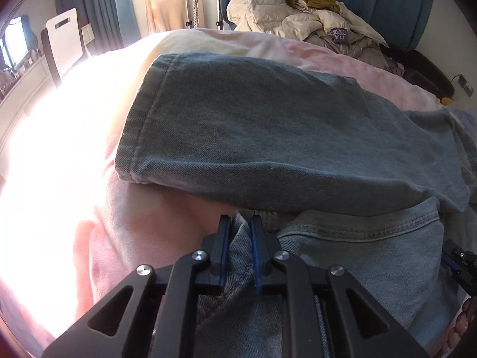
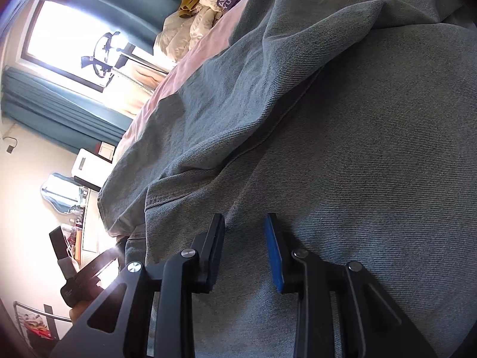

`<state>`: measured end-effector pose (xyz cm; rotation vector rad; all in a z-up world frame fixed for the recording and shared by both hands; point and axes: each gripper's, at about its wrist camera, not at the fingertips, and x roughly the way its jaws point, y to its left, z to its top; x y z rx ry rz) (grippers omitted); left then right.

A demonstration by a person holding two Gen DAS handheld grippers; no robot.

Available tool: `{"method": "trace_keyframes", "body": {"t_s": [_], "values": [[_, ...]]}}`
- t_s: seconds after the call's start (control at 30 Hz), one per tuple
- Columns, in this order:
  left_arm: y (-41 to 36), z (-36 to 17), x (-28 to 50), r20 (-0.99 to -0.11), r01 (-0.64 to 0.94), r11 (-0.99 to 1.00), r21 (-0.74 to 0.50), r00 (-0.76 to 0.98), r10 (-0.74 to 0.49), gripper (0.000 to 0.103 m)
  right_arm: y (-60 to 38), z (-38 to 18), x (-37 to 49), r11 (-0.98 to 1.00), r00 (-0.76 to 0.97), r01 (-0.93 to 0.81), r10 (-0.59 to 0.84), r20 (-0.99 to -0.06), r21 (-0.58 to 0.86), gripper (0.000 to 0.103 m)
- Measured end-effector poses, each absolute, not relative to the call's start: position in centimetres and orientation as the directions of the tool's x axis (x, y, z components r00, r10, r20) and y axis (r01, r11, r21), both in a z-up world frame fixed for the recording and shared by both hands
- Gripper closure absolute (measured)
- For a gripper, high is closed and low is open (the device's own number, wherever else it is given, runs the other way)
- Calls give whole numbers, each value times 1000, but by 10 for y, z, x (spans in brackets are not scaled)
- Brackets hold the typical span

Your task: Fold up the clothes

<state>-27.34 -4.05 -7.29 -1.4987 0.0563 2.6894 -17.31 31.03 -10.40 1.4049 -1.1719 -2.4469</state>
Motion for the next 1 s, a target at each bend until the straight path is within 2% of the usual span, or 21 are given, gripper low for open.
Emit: {"method": "trace_keyframes", "body": {"t_s": [0.1, 0.23, 0.37, 0.47, 0.7, 0.83, 0.93, 1.0], "values": [[-41, -65, -267, -826, -68, -997, 37, -564, 8, 93, 310, -105, -174, -703, -574, -283, -421, -702, 653, 76], [-52, -51, -263, -805, -31, -999, 17, -594, 5, 96, 309, -105, -175, -701, -574, -284, -422, -701, 654, 76], [-84, -27, -264, -764, 67, -996, -66, -645, 7, 96, 310, -104, -174, -707, -581, -287, -408, -704, 646, 76], [-120, -8, -264, -724, 169, -980, -108, -688, -39, 97, 309, -98, -175, -726, -593, -281, -383, -708, 628, 76], [-142, -66, -284, -807, 238, -962, -136, -589, -32, 96, 310, -81, -174, -776, -623, -250, -329, -710, 579, 76], [-139, -65, -278, -810, 259, -955, -148, -585, -33, 92, 326, -52, -162, -789, -675, -244, -280, -682, 565, 76], [-144, -59, -261, -824, 283, -936, -210, -567, 13, 89, 346, -24, -147, -788, -734, -230, -245, -634, 571, 76], [-149, -57, -244, -825, 292, -909, -297, -558, 90, 87, 365, -7, -131, -780, -769, -231, -220, -601, 582, 75]]}}
